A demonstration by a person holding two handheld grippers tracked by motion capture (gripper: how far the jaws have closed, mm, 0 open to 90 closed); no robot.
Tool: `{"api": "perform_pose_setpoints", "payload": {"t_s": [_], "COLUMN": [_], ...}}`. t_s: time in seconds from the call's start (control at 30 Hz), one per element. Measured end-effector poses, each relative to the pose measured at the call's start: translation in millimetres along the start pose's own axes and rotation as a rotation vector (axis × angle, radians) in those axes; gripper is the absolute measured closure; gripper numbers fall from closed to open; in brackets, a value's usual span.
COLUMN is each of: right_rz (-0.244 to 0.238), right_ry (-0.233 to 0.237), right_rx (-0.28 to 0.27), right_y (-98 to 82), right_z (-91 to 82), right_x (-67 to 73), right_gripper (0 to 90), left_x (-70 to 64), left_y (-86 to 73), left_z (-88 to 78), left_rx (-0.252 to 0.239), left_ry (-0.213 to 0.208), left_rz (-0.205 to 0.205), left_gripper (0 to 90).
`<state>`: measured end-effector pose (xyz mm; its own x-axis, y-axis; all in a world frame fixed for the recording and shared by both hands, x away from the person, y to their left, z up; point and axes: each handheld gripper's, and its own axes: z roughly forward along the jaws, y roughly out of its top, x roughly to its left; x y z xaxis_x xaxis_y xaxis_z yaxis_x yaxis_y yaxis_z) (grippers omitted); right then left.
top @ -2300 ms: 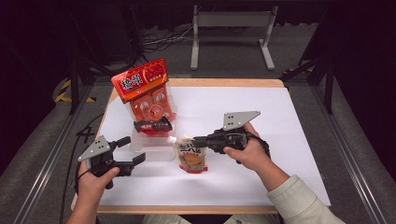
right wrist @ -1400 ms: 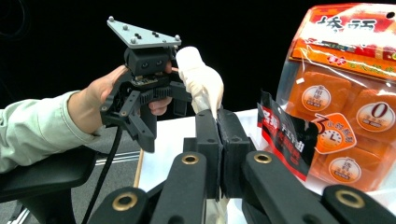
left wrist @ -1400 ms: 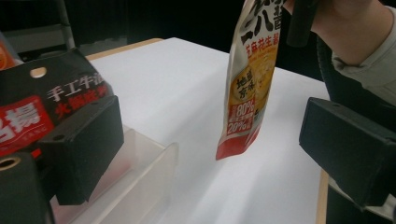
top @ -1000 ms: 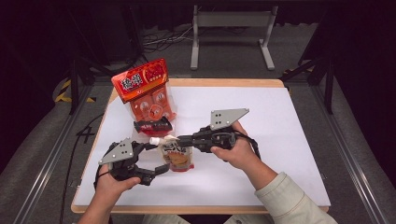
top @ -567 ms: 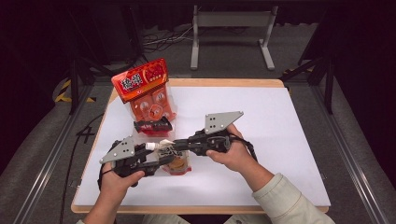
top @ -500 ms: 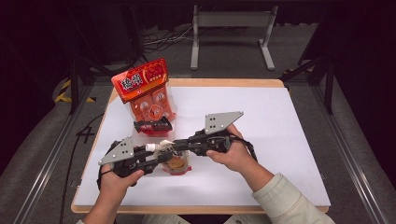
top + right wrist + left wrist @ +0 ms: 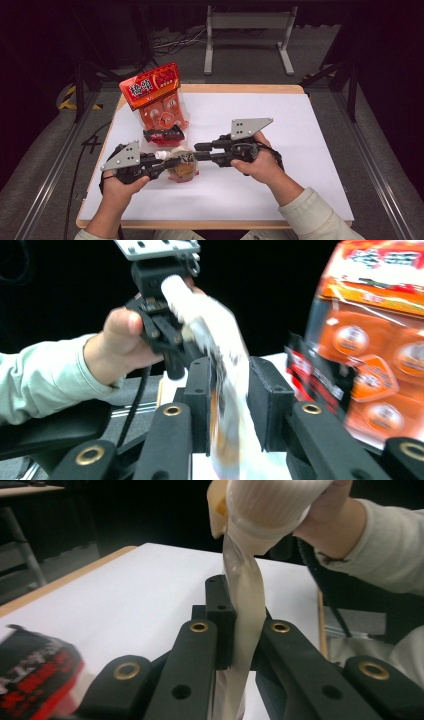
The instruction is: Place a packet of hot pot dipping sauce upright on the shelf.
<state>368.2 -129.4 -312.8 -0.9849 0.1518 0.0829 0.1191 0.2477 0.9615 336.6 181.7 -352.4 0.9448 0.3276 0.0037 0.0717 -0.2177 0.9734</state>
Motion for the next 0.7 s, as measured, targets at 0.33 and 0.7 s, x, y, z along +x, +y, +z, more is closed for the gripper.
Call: {"api": "perform_pose_setpoints", "payload": {"t_s": [0.33, 0.7], "right_rz": [0.011, 0.055], "right_ry": [-0.193, -0.370], "right_rx": [0.033, 0.077], "right_y": [-15.6, -35.9], "right_z": [-39.5, -80.9], "right_x": [-1.0, 3.4], "right_gripper": [64.4, 55.3], "left_x": [12.3, 20.2], "left_y": [8.0, 8.9], "left_z": [-15.5, -28.5], "left_rx": [-0.015, -0.028], "left_ry": [0.070, 0.128], "left_rz": [-0.005, -0.002], "left_gripper": [87.9, 88.1]}}
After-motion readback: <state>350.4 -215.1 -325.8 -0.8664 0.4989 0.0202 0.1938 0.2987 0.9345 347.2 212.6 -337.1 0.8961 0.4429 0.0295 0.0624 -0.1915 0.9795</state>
